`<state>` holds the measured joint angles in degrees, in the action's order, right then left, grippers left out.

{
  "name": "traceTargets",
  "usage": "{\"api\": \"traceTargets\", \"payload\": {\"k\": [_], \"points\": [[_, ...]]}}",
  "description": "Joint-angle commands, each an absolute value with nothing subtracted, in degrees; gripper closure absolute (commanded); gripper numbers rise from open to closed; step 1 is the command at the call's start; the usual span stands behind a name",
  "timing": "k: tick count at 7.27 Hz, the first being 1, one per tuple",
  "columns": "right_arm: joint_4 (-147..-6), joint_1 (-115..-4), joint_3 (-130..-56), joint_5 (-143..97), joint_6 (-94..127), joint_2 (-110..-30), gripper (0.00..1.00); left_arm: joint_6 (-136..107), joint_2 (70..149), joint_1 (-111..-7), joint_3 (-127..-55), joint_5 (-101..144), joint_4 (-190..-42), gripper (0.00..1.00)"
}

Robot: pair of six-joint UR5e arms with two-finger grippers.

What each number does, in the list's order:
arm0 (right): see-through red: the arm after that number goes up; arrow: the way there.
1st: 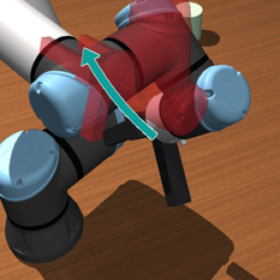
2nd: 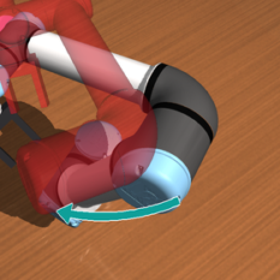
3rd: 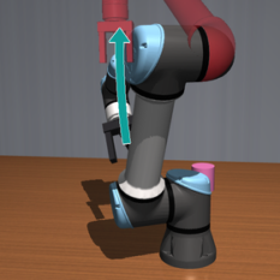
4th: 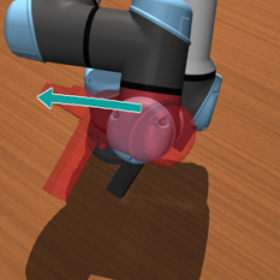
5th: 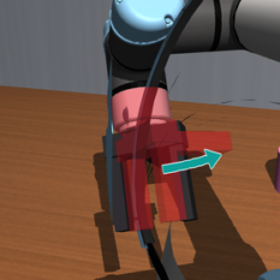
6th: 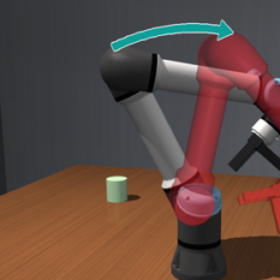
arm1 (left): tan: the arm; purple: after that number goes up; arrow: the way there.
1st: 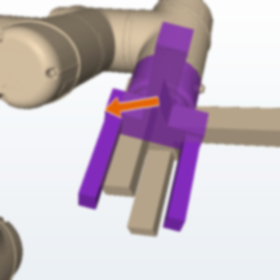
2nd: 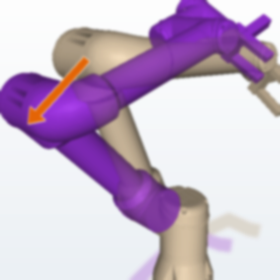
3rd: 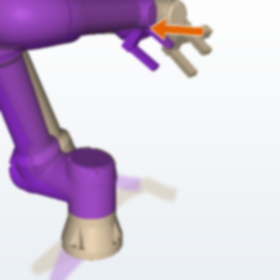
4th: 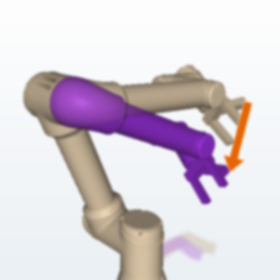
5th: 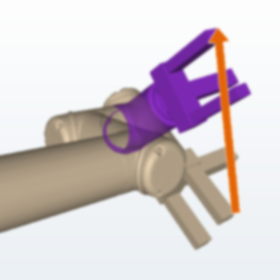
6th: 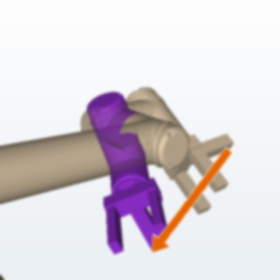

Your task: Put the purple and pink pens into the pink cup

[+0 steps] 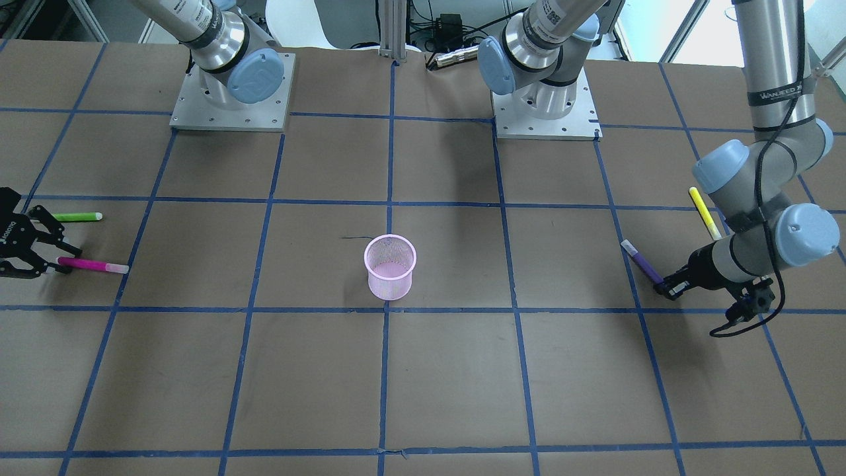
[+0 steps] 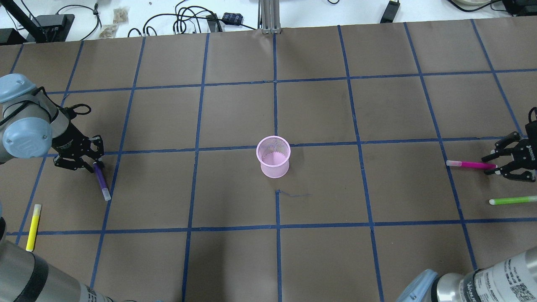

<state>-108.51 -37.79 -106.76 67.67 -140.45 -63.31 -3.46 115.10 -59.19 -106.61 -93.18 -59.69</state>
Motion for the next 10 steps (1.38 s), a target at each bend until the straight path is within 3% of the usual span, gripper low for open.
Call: {"api": "traceTargets", "payload": {"k": [1,5,10], "points": [[-108.63,-37.79,-106.61,67.68,-140.36,-63.37,0.89,-2.91,114.70,-59.15,-106.35,-92.73,-60.56,1.00],[-106.88,-38.49,-104.68,67.06,-137.82,-67.39,0.99,-2.64,110.93,-59.85,-102.33,-93.07,-63.00,1.00],[-101.34,-56.64,-105.20,67.76,-115.81,-87.16,0.98,1.58,107.67,-59.41,-99.76,-95.36,-64.42,1.00]]}}
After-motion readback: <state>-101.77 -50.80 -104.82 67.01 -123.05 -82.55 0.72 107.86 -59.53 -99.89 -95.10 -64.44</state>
